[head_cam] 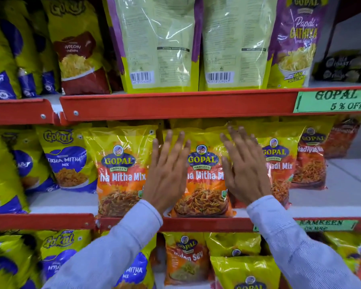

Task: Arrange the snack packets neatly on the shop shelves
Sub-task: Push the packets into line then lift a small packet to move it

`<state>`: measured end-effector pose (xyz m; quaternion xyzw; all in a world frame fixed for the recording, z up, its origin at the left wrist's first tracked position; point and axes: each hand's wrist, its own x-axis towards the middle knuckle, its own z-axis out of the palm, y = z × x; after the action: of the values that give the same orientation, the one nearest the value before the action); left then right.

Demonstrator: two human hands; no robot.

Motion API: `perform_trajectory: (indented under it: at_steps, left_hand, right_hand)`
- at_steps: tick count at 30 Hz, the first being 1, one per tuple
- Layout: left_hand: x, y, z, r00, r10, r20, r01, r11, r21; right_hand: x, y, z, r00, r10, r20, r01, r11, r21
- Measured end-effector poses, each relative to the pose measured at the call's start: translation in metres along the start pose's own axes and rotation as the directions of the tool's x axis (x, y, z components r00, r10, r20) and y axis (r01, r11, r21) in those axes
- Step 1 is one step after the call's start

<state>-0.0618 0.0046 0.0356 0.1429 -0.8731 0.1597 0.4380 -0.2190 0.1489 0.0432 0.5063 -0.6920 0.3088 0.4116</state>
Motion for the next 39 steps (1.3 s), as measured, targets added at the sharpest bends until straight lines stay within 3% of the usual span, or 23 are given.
perform_trajectory:
  at_steps: [2,5,10,14,18,21,23,26,27,29,32,34,36,39]
  left_hand:
    - [-0.024,0.005,0.011,0.992,0.031,0.126,-0.035,0.999,0.024]
    - [-0.035,0.004,0.022,0.968,0.018,0.25,-0.033,0.998,0.056]
    - [-0.039,-0.004,0.011,0.957,-0.021,0.288,0.008,0.999,0.047]
    - [-0.086,-0.017,-0.009,0.982,0.036,0.186,-0.025,0.998,-0.058]
    - [-0.182,-0.051,-0.017,0.988,0.15,0.042,-0.138,0.968,-0.208]
    - [-0.261,-0.08,-0.011,0.984,0.025,0.179,0.03,0.955,-0.294]
    - [-0.3,-0.095,-0.002,0.919,-0.18,0.35,0.293,0.908,-0.3]
    - [-0.344,-0.12,0.023,0.662,-0.465,0.587,0.67,0.719,-0.186]
    - [-0.355,-0.129,0.034,0.579,-0.505,0.64,0.737,0.66,-0.146]
    - [-0.363,-0.14,0.054,0.448,-0.499,0.742,0.845,0.508,-0.168]
    - [-0.363,-0.156,0.078,0.339,-0.287,0.896,0.903,0.365,-0.224]
    - [-0.365,-0.163,0.089,0.294,-0.229,0.928,0.927,0.303,-0.219]
    - [-0.374,-0.163,0.095,0.289,-0.242,0.926,0.945,0.228,-0.235]
    - [-0.377,-0.156,0.081,0.362,-0.282,0.888,0.929,0.188,-0.319]
  right_hand:
    - [-0.017,0.0,0.011,0.988,-0.034,0.151,0.046,0.996,-0.078]
    - [-0.026,0.005,0.021,0.964,0.005,0.265,0.032,0.99,-0.135]
    - [-0.028,-0.006,0.016,0.968,0.044,0.246,-0.009,0.99,-0.14]
    - [-0.067,-0.045,0.019,0.984,-0.103,0.143,0.103,0.995,0.01]
    - [-0.137,-0.087,0.045,0.953,-0.249,0.172,0.202,0.947,0.249]
    - [-0.187,-0.124,0.075,0.904,-0.232,0.36,0.095,0.928,0.361]
    - [-0.21,-0.147,0.097,0.796,-0.081,0.599,-0.179,0.915,0.361]
    - [-0.228,-0.176,0.129,0.475,0.09,0.876,-0.541,0.815,0.21]
    - [-0.228,-0.185,0.14,0.423,0.112,0.899,-0.61,0.769,0.192]
    - [-0.224,-0.197,0.162,0.311,0.112,0.944,-0.7,0.699,0.148]
    - [-0.228,-0.203,0.199,0.083,0.151,0.985,-0.711,0.701,-0.048]
    - [-0.242,-0.199,0.221,0.075,0.182,0.98,-0.788,0.613,-0.053]
    - [-0.256,-0.197,0.228,0.122,0.205,0.971,-0.86,0.511,0.0]
    - [-0.26,-0.208,0.213,0.173,0.273,0.946,-0.917,0.396,0.054]
